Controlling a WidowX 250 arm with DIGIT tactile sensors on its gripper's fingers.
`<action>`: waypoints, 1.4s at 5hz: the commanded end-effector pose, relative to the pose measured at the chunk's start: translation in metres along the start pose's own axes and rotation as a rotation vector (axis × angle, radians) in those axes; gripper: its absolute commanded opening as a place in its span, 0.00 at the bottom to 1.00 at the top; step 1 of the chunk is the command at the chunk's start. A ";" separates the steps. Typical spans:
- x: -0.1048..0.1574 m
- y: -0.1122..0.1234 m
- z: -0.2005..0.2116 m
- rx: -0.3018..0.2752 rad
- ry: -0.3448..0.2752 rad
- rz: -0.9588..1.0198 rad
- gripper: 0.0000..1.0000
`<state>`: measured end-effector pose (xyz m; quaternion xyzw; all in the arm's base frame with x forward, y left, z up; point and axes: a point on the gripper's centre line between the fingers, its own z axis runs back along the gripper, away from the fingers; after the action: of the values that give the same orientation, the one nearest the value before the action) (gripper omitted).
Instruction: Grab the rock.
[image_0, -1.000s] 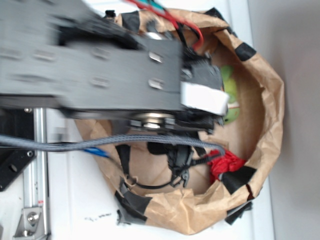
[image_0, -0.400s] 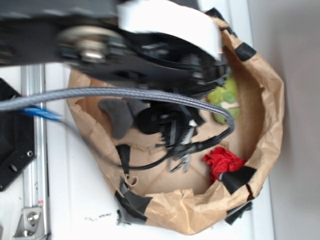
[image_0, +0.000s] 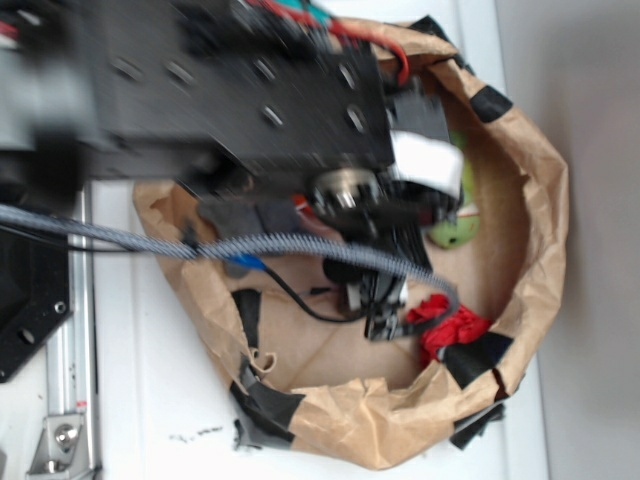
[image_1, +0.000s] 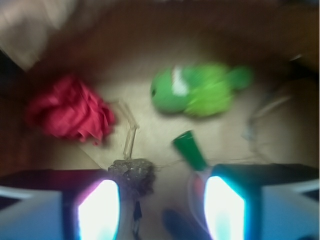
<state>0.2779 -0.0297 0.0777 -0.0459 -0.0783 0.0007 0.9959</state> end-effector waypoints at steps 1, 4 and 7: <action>-0.001 -0.024 -0.019 -0.046 0.014 -0.065 1.00; -0.007 -0.015 -0.031 0.030 0.080 -0.059 0.00; -0.006 -0.008 -0.057 -0.017 0.134 -0.016 1.00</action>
<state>0.2824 -0.0470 0.0175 -0.0527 -0.0053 -0.0126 0.9985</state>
